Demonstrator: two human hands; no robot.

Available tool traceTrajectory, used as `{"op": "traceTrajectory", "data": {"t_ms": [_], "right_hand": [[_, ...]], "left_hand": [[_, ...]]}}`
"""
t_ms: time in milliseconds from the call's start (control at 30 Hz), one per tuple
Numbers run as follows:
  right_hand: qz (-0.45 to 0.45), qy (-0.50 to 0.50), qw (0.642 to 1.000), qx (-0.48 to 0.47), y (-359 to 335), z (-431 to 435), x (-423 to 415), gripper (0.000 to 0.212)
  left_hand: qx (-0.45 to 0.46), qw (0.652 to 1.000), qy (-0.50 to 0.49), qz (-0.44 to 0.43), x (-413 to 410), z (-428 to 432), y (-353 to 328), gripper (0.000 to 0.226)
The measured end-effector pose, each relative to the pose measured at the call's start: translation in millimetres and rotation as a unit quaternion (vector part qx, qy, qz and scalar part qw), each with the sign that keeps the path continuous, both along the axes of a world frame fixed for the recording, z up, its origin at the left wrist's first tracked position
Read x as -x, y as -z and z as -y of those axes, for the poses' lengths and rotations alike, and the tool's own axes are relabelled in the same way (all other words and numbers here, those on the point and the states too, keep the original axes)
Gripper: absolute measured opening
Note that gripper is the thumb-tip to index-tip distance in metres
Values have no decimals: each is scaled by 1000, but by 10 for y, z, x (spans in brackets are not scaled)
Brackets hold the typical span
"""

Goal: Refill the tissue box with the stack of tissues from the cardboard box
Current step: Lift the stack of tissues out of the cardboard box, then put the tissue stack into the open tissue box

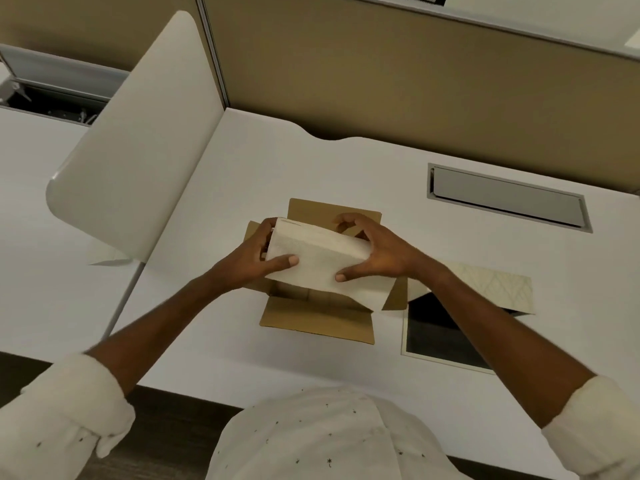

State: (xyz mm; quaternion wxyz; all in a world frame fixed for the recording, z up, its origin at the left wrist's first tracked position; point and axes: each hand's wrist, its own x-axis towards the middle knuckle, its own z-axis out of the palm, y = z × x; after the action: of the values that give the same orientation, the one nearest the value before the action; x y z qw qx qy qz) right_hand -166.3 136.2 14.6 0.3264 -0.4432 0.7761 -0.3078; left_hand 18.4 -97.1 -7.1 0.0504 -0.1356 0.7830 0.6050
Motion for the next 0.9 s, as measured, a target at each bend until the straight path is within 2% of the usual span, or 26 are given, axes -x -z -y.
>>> {"op": "traceTrajectory", "data": {"t_ms": [133, 200, 300, 400, 467, 533, 600, 667, 767, 900], "right_hand": [[93, 15, 994, -48, -171, -95, 6, 90], [155, 58, 985, -38, -251, -215, -21, 84], [237, 132, 962, 11, -316, -502, -127, 75], [341, 246, 903, 92, -287, -849, -380, 70], [379, 331, 854, 128, -235, -1047, -619, 71], [394, 413, 809, 142, -198, -1209, -866, 78], [389, 473, 778, 145, -169, -1365, -1087, 90], [379, 519, 752, 146, -130, -1564, -1243, 93], [369, 552, 738, 123, -125, -1887, -1400, 76], [381, 576, 715, 110, -93, -2343, -1473, 59]], "left_hand": [[-68, 997, -28, 31, -53, -147, -39, 66], [-136, 988, -64, 45, -97, -252, -92, 62], [-236, 966, -98, 52, -161, -385, -153, 69], [-283, 952, -101, 48, -227, -544, -216, 63], [-298, 947, -102, 63, -266, -688, -244, 59], [-305, 943, -102, 87, -301, -853, -237, 64], [-305, 943, -91, 101, -324, -1027, -217, 70], [-304, 943, -73, 112, -312, -1228, -181, 72], [-300, 943, -48, 135, -260, -1553, -122, 72], [-291, 943, -12, 161, -146, -1975, -52, 83]]}}
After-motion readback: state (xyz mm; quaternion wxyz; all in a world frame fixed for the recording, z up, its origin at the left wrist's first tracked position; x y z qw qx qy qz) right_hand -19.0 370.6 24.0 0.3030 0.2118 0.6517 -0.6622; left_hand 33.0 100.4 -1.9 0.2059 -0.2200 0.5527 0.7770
